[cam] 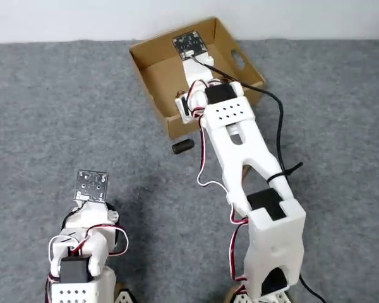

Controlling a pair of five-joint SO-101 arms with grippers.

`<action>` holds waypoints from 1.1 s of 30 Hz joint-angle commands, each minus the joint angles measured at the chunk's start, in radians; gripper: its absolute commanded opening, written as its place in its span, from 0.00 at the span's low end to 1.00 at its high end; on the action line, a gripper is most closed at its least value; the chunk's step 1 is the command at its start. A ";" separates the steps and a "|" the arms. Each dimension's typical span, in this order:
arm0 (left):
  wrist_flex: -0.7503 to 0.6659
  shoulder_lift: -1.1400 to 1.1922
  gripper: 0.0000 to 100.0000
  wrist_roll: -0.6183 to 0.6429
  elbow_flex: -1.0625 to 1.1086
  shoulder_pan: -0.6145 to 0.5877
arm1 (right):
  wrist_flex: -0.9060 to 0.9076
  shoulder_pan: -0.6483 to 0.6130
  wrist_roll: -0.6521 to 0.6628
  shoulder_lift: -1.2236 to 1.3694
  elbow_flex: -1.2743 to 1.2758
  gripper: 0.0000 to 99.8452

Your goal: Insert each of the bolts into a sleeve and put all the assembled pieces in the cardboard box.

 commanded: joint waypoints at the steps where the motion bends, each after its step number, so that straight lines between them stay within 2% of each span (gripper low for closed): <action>1: -0.023 -0.003 0.01 -0.011 -0.005 0.002 | 0.111 -0.024 -0.037 -0.079 -0.049 0.01; 4: -0.023 -0.003 0.01 -0.009 -0.005 0.002 | 0.193 -0.047 -0.084 -0.071 -0.049 0.02; 8: -0.023 -0.003 0.01 -0.009 -0.005 0.002 | 0.214 -0.074 -0.084 -0.036 -0.048 0.02; 11: -0.023 -0.003 0.01 -0.009 -0.005 0.002 | 0.214 -0.081 0.052 0.001 -0.048 0.04; 16: -0.023 -0.003 0.01 -0.009 -0.005 0.002 | 0.223 -0.081 0.307 0.028 -0.048 0.21; 25: -0.023 -0.005 0.01 -0.009 -0.005 0.002 | 0.223 -0.096 0.661 0.035 -0.048 0.19; 33: -0.023 -0.006 0.01 -0.009 -0.005 0.002 | 0.214 -0.111 0.821 0.074 -0.048 0.22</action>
